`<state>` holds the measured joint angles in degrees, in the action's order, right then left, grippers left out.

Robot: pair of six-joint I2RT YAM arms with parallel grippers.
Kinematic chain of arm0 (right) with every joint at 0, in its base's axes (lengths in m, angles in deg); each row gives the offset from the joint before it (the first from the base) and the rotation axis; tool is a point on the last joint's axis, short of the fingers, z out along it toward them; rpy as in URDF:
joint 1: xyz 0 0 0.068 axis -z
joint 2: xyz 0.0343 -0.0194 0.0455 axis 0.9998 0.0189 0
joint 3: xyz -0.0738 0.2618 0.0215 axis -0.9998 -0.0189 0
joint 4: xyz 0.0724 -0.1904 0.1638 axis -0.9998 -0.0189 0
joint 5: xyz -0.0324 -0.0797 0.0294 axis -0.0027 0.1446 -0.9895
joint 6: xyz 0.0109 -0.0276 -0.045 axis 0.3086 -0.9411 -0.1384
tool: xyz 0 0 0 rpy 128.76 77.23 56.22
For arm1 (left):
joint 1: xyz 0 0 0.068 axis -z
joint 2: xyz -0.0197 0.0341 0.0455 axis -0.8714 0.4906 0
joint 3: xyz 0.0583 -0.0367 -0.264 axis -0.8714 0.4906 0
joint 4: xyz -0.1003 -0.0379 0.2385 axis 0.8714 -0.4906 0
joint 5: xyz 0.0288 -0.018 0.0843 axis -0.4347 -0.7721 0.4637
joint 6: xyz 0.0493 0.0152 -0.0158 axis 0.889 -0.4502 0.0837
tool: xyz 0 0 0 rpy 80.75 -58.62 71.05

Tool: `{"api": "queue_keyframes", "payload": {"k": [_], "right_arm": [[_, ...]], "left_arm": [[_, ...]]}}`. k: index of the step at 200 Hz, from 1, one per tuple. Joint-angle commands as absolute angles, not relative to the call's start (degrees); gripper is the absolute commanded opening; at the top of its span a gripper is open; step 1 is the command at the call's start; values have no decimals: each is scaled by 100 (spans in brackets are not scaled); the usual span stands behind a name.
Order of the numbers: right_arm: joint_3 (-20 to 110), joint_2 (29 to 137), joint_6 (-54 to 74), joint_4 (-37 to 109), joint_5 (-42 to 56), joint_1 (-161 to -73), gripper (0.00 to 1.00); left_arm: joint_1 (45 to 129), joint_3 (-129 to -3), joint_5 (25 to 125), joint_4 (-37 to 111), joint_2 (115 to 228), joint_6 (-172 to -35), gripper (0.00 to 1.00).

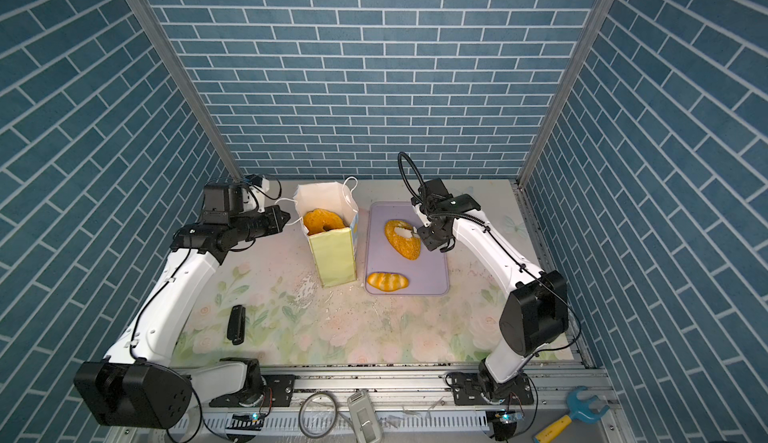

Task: Place the fake bread into the paper bag
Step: 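Lower the tongs around the sesame loaf and close them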

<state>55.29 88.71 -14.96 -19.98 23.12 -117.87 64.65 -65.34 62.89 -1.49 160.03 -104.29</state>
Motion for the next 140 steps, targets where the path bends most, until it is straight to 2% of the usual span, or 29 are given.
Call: {"api": "queue_keyframes", "payload": {"k": [1, 36, 140], "right_arm": [[5445, 8908, -1788, -2028, 2192, -11779, 48], [5376, 9117, -1611, -1796, 1825, -11790, 50], [5397, 9725, -1246, -1768, 1919, -11888, 56]], "left_arm": [[6457, -6452, 6319, -54, 15858, -10489, 9], [6458, -6400, 6327, -10, 15767, -10531, 9], [6466, -6292, 6243, 47, 15790, -10566, 9]]}}
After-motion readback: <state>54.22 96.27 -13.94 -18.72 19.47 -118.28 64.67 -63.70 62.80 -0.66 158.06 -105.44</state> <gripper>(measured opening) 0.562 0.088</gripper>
